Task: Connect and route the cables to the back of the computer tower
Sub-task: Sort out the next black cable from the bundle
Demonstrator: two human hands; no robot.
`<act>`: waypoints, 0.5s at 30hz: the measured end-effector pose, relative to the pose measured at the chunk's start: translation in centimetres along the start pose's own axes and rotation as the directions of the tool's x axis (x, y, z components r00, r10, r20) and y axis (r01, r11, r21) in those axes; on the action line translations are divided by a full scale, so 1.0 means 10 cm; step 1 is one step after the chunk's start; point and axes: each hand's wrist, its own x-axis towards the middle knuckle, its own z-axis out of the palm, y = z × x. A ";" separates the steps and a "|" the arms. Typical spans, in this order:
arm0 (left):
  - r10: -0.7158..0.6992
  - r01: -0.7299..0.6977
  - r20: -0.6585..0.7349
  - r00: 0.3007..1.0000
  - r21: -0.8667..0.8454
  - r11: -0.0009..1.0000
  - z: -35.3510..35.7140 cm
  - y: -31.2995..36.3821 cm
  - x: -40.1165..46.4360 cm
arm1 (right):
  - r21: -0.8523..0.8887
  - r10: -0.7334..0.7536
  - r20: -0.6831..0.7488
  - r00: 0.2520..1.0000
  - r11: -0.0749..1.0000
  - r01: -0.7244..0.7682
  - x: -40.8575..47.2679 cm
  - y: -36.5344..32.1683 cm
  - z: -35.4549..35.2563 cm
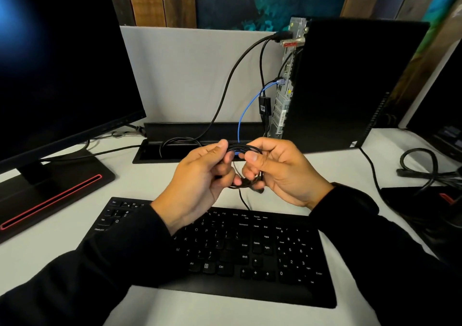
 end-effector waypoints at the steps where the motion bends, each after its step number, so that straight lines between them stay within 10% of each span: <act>1: 0.010 -0.010 -0.038 0.999 -0.009 1.000 0.03 -0.01 0.00 | -0.024 -0.004 0.004 1.000 1.000 0.004 0.00 0.02 0.02; 7: 0.019 -0.041 -0.210 0.977 -0.099 0.994 -0.11 0.10 0.06 | -0.401 -0.115 -0.087 0.990 0.913 0.071 -0.04 0.14 -0.12; 10: -0.043 -0.022 -0.309 0.950 -0.204 0.979 -0.23 0.08 0.12 | -0.810 -0.293 -0.068 0.954 0.574 0.119 -0.11 0.22 -0.50; 15: -0.083 -0.059 -0.457 0.886 -0.289 0.955 -0.36 0.07 0.20 | -0.877 -0.434 -0.196 0.879 0.479 0.041 -0.26 0.26 -0.95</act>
